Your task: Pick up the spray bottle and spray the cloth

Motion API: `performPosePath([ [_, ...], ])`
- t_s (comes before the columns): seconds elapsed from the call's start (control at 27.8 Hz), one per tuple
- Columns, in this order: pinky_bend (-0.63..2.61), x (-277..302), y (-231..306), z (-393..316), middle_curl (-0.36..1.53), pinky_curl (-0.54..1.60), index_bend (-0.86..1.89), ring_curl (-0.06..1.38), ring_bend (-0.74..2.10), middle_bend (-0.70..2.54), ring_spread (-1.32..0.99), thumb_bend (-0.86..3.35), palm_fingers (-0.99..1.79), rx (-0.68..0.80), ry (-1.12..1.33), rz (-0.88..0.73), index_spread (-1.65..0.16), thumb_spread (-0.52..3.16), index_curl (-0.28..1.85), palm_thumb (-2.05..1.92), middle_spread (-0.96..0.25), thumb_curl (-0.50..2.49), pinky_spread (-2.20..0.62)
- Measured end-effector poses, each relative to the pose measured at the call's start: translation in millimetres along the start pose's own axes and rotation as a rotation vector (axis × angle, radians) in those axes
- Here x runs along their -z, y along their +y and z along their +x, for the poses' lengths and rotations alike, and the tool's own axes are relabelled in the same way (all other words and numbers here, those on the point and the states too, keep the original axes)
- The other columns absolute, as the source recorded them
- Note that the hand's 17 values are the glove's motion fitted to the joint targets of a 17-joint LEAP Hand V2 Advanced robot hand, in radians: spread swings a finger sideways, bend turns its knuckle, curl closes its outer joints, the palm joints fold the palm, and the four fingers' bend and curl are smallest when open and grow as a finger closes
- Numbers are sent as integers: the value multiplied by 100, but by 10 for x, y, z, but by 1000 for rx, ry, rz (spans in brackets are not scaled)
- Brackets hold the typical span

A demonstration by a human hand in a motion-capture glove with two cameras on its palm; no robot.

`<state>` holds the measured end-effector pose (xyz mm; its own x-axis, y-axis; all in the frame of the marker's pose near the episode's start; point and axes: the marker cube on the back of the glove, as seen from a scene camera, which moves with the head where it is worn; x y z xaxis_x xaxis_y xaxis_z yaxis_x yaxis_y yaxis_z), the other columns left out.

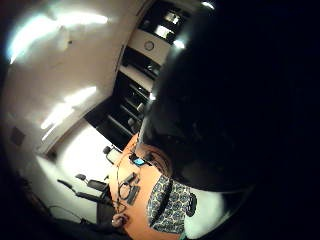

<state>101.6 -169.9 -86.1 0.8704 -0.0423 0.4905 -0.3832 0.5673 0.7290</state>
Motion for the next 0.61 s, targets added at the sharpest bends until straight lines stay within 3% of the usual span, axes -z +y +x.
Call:
performPosePath([
  [0.61, 53, -87, 253, -187, 53, 46, 27, 48, 68, 52, -21, -3, 137, 415, 333, -159, -27, 38, 56, 96, -20, 73, -31],
])
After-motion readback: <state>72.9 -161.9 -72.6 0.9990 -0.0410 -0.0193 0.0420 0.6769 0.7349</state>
